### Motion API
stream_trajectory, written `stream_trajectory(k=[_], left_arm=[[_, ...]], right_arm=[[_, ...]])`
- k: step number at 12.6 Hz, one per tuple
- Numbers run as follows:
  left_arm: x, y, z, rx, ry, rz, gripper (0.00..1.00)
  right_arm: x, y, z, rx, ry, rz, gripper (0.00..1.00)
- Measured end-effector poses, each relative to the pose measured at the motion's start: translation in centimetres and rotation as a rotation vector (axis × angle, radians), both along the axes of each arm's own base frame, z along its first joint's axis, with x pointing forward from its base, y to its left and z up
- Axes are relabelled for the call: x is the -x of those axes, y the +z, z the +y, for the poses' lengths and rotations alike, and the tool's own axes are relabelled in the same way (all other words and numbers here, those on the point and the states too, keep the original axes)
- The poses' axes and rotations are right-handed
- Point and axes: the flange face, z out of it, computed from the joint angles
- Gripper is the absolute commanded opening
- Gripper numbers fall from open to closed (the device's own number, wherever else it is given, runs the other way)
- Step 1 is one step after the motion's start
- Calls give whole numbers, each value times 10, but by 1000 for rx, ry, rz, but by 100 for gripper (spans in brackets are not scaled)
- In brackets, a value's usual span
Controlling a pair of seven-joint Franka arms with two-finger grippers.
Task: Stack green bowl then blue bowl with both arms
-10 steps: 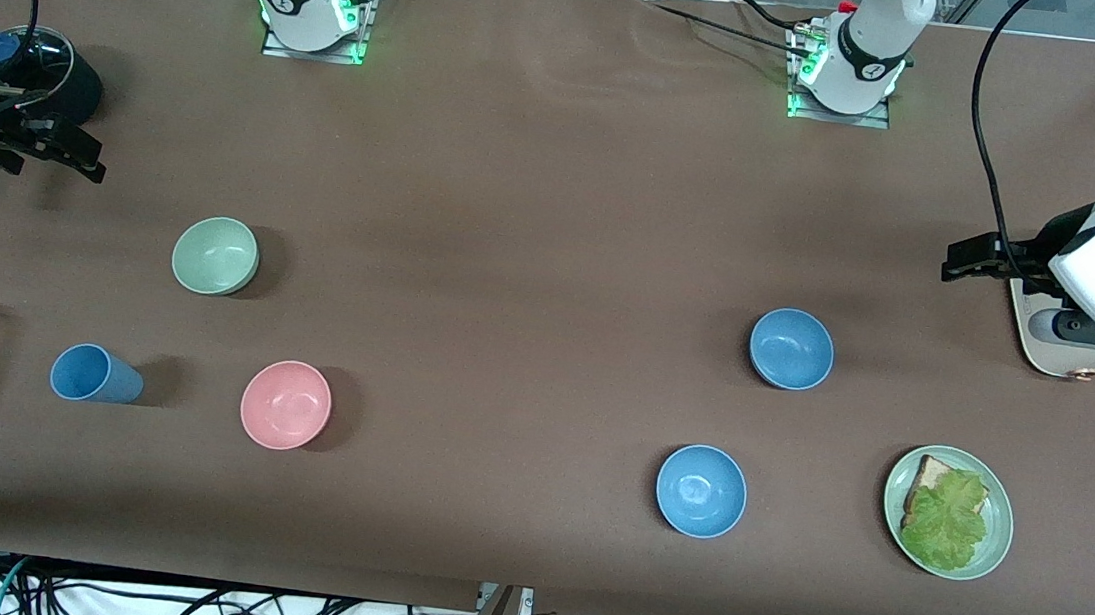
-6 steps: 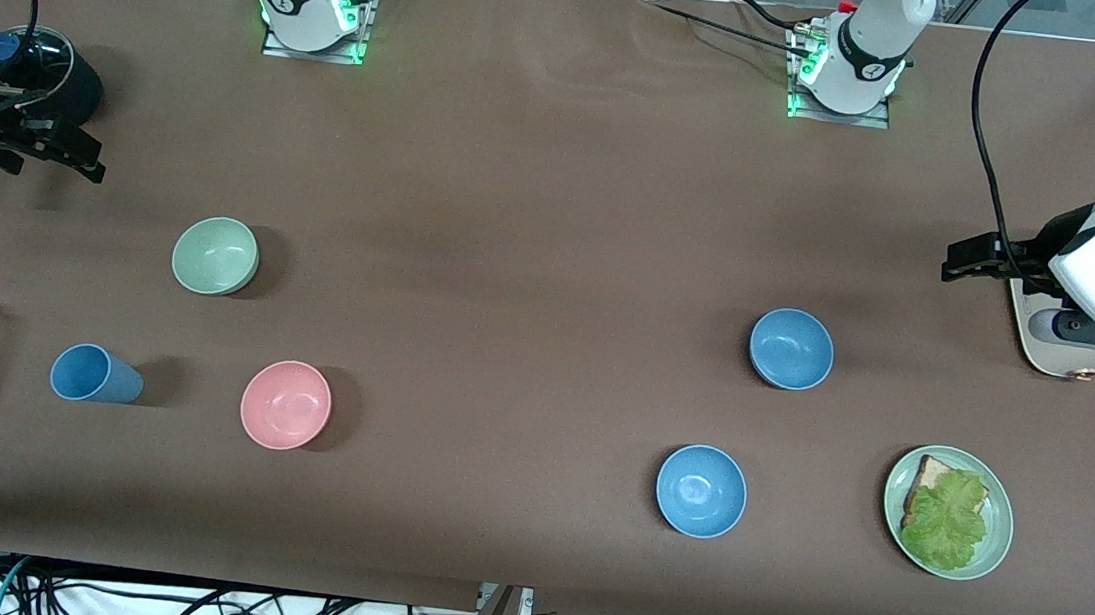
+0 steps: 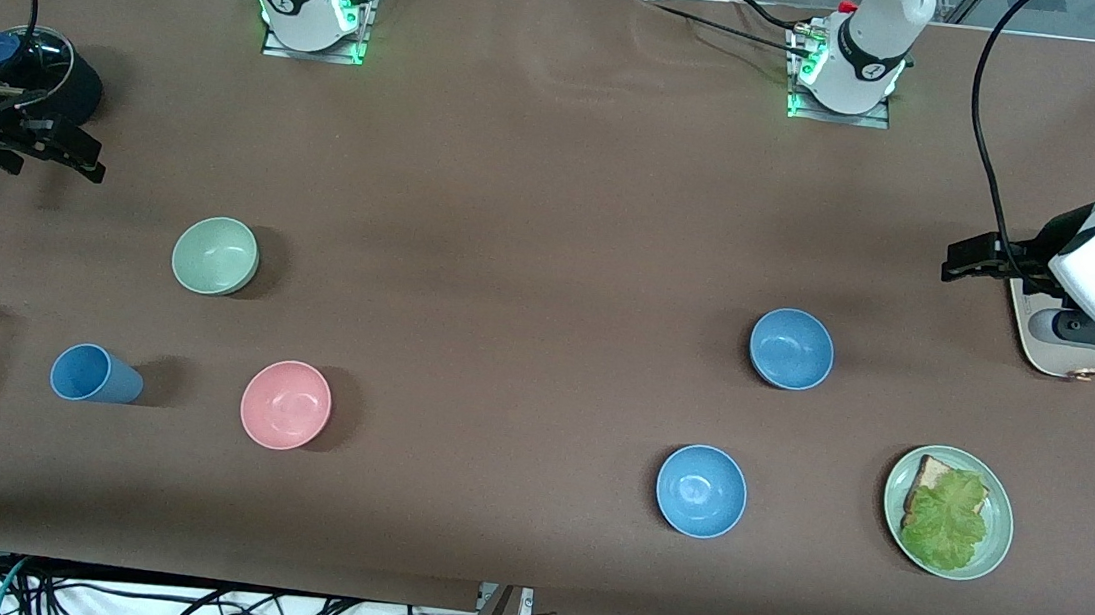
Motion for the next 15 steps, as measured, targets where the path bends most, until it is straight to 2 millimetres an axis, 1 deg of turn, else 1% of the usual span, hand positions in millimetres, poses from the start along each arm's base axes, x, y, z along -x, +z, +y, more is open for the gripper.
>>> stream_trajectory(k=[4,8,15], left_arm=[[0,0,0,0,0,0,100],[-2,4,0,1,0,-11,100],[-4,5,0,2,0,-14,100]], right_arm=[[0,-1,0,6,1,3,100],[-2,-6,-1,8,2,12,100],[-3,-7,-1,8,2,14,100]])
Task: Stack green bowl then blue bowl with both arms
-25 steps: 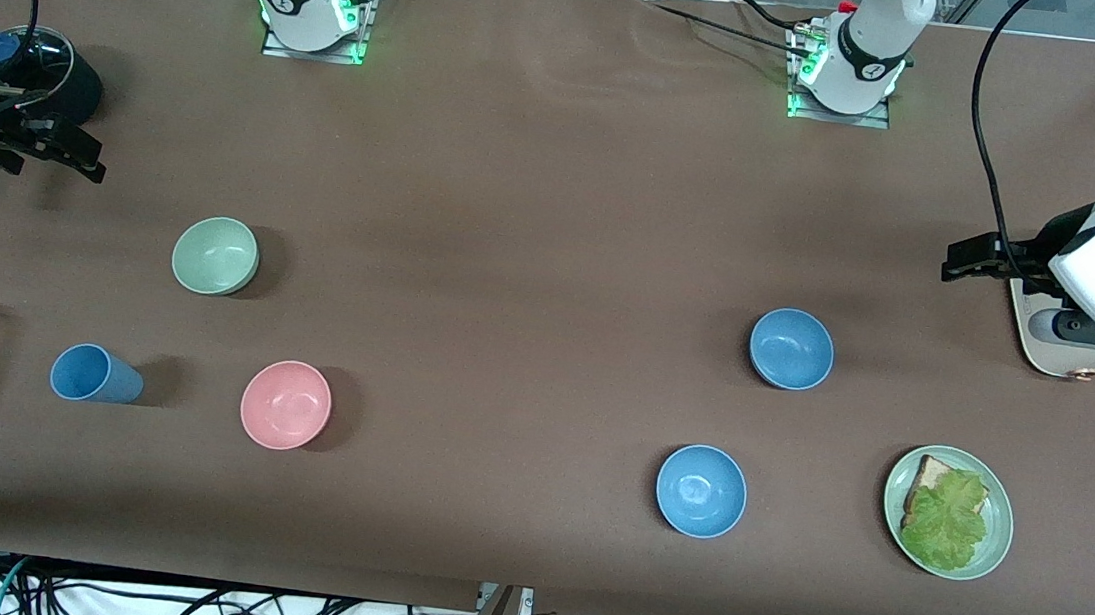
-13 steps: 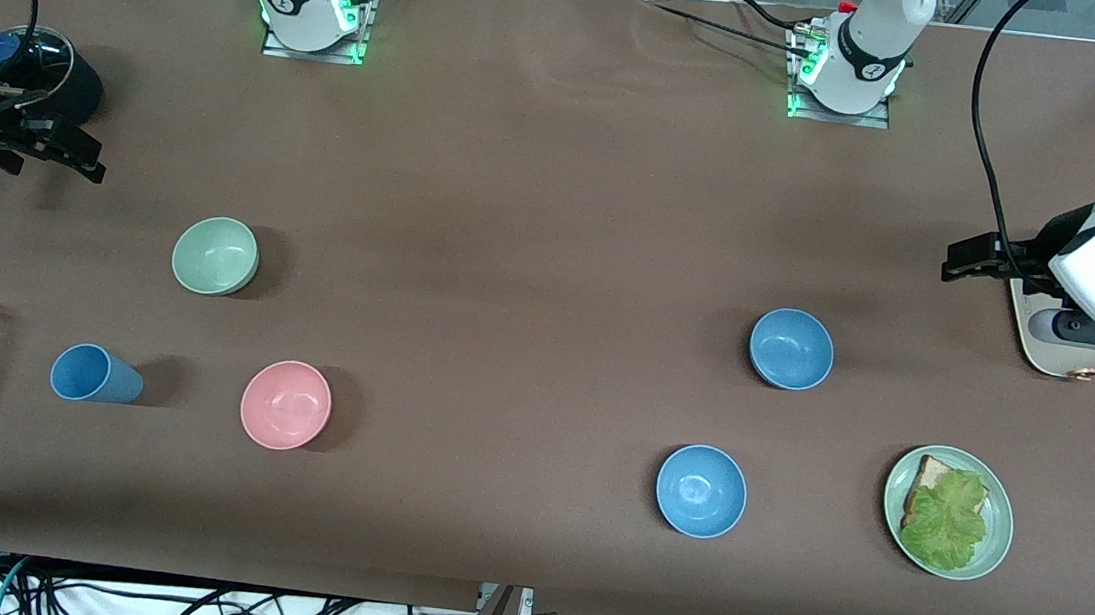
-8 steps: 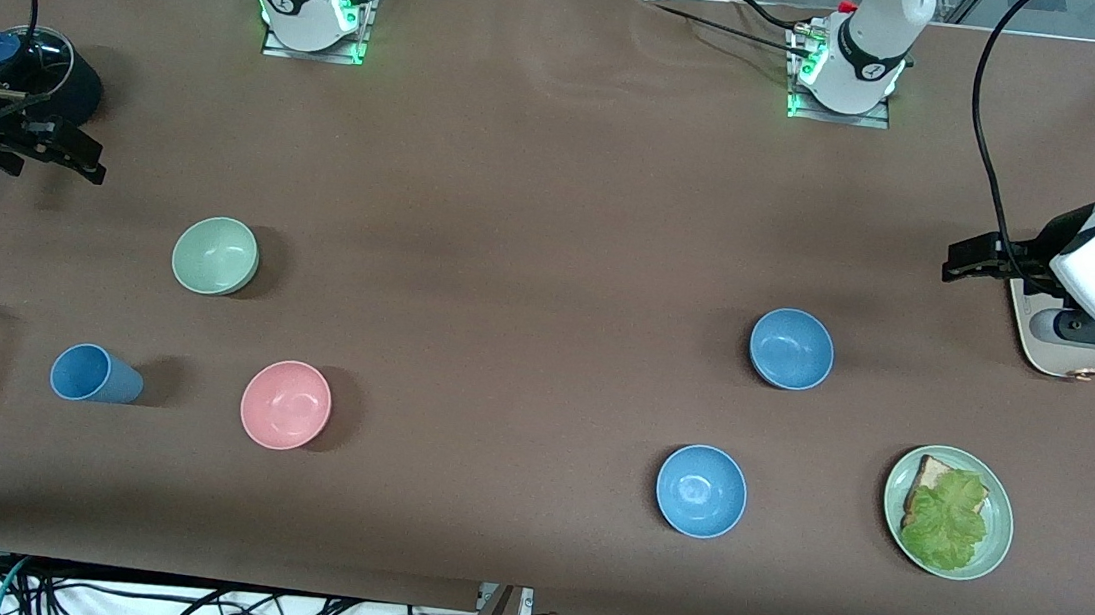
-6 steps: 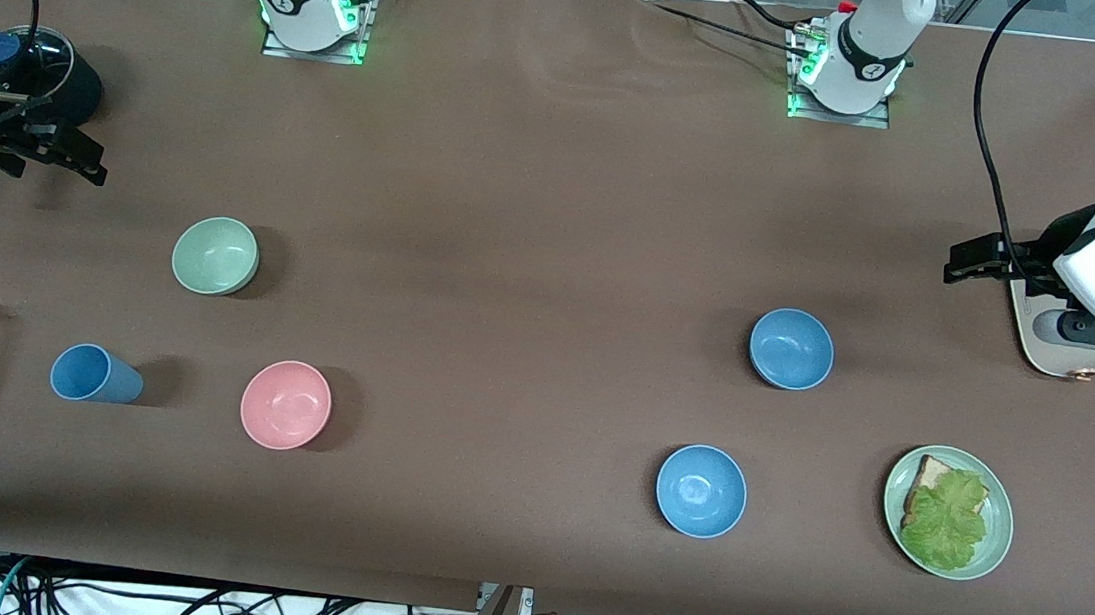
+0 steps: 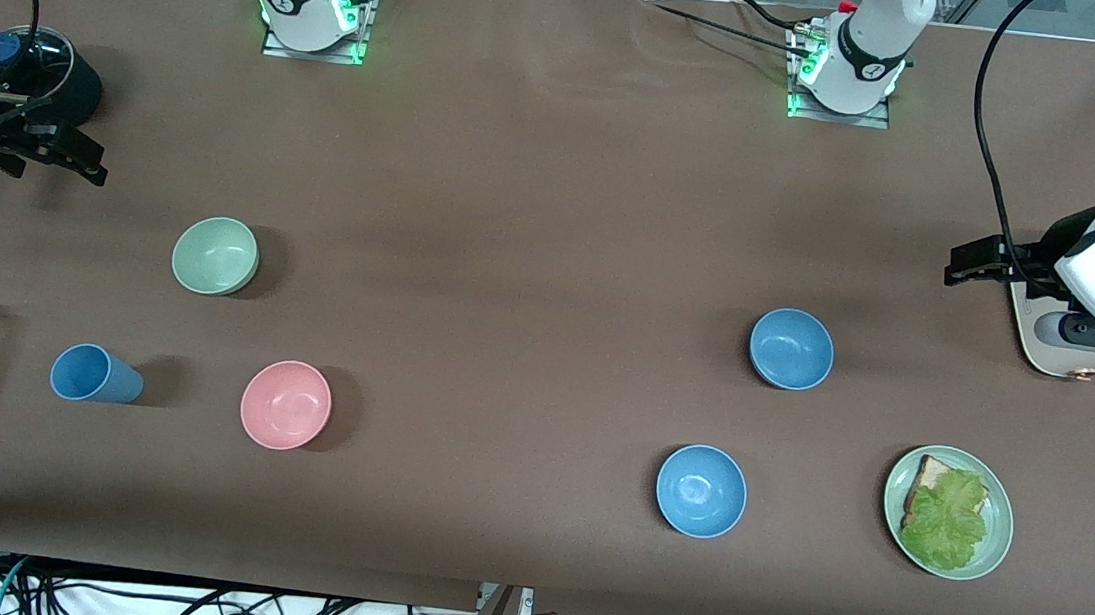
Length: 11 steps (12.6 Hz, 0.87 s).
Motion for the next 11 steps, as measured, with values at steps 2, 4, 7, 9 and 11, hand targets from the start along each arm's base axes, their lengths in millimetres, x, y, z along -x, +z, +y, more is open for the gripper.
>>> stream_trajectory(k=[2,4,7,9,11], left_arm=[[0,0,0,0,0,0,100],[0,0,0,0,0,0,100],[0,0,0,0,0,0,100],[0,0,0,0,0,0,100],[0,0,0,0,0,1,100]], right_arm=[[0,-1,0,0,0,2,100],[-1,-2,0,0,0,3,100],[-1,-3,0,0,0,6,100],[-2,-6,-2,0,-2,11,100],[-3,-7,-2,1,-3,13,100]])
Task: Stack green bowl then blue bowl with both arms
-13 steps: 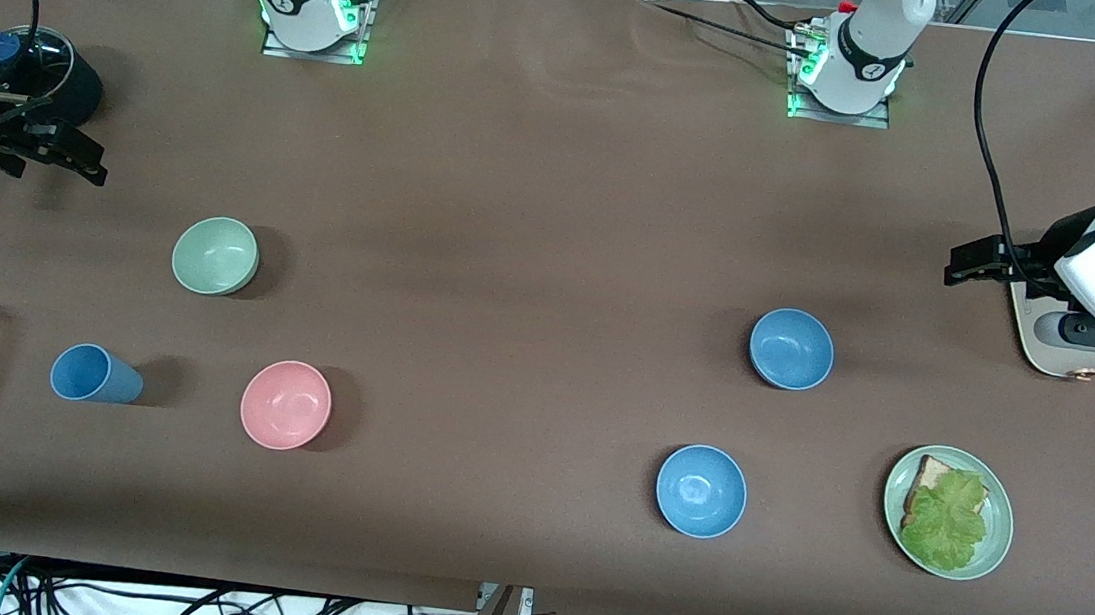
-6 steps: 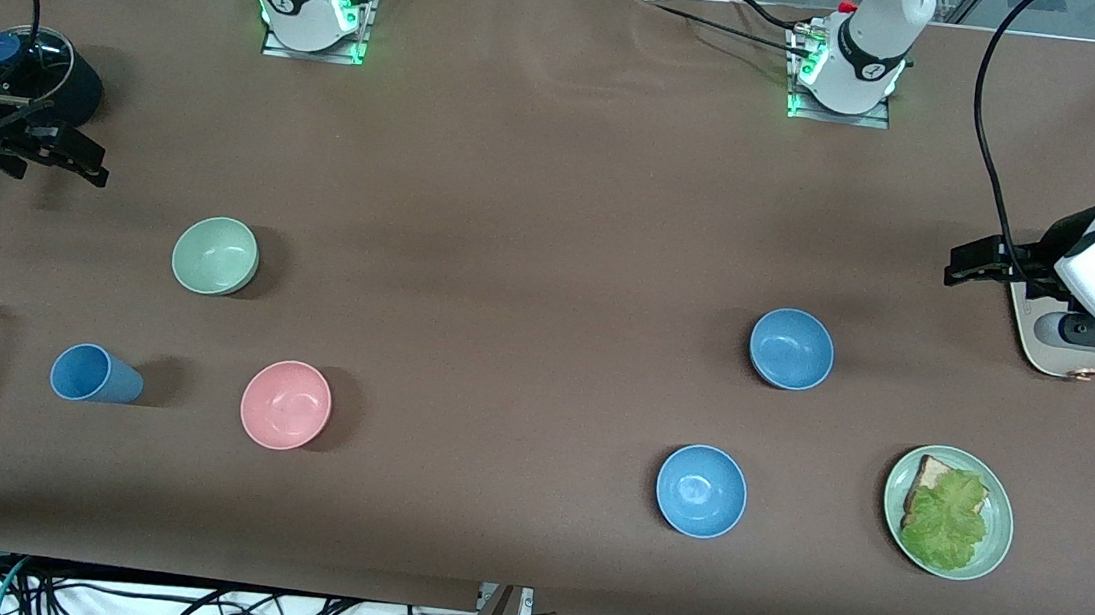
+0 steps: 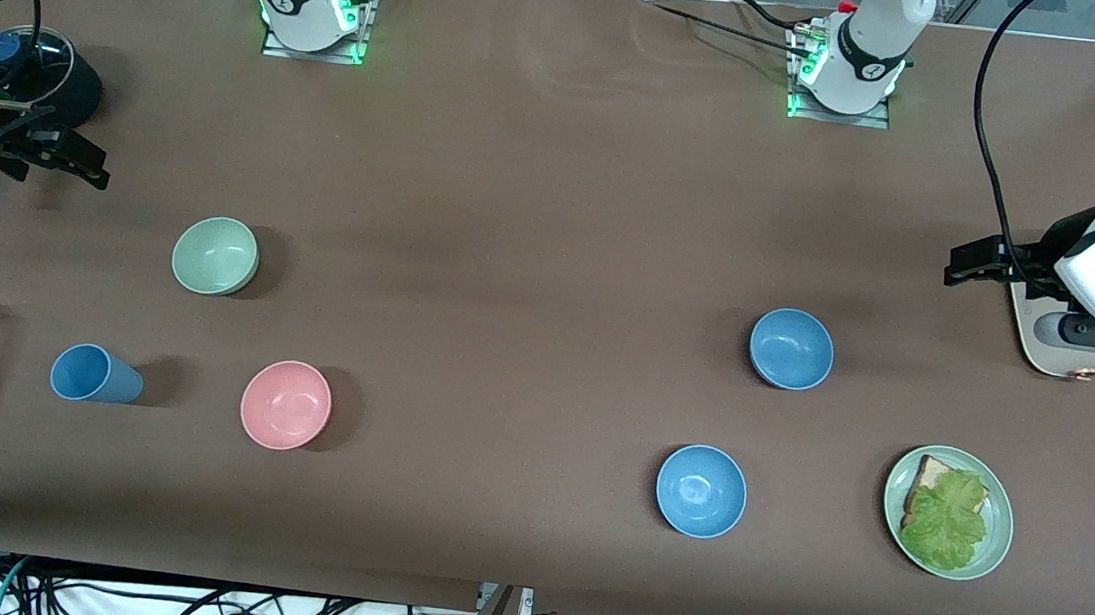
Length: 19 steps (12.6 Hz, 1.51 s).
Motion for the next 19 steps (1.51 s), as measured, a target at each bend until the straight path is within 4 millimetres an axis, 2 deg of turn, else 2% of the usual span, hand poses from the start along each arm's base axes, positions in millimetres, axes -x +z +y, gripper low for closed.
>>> stream_trajectory(k=[4,6,9,13,15,17,18,19], left_arm=[[0,0,0,0,0,0,100],[0,0,0,0,0,0,100],[0,-1,0,0,0,1,100],[-1,-1,0,0,0,1,100],[-1,-1,0,0,0,1,100],[-1,-1,0,0,0,1,100],[-1,-1,0,0,0,1,100],[-1,-1,0,0,0,1,100]], right_arm=[[-1,-6,-1,-1,-2,16,100],[-2,-31,-12,-5,-22,94,100],[-15,-101,-34,-14,-57,213,100],[-41,-216,-66,-22,-87,233,100],[-42,-258,-71,-21,-85,204,100],[-27,-296,-68,-21,-81,193,99],[-18,-309,-67,-25,-69,206,88],[-10,-318,-66,-29,-53,218,60]])
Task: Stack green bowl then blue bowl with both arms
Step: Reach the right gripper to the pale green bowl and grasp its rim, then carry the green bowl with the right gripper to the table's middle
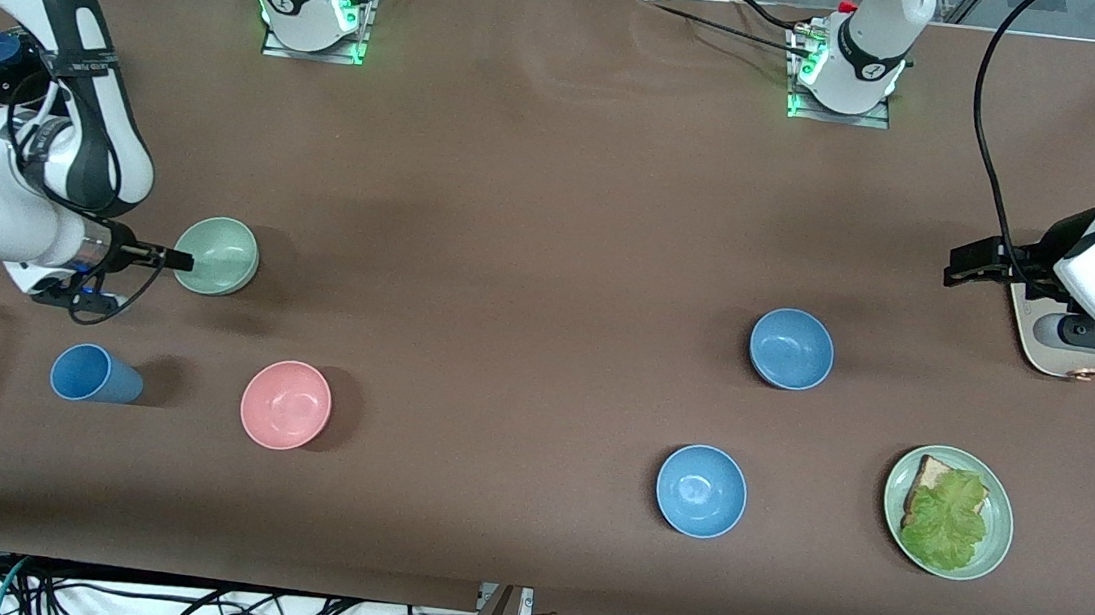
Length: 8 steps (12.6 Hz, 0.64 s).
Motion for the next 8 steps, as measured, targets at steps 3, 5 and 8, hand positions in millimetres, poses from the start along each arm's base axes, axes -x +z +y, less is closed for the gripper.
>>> stream_trajectory(k=[3,5,8], left_arm=[[0,0,0,0,0,0,100],[0,0,0,0,0,0,100],[0,0,0,0,0,0,100]], right_arm=[[9,-10,-1,-15,20,20,4],[12,-21,-1,-28,22,38,0],[11,-21,2,-43,26,58,0]])
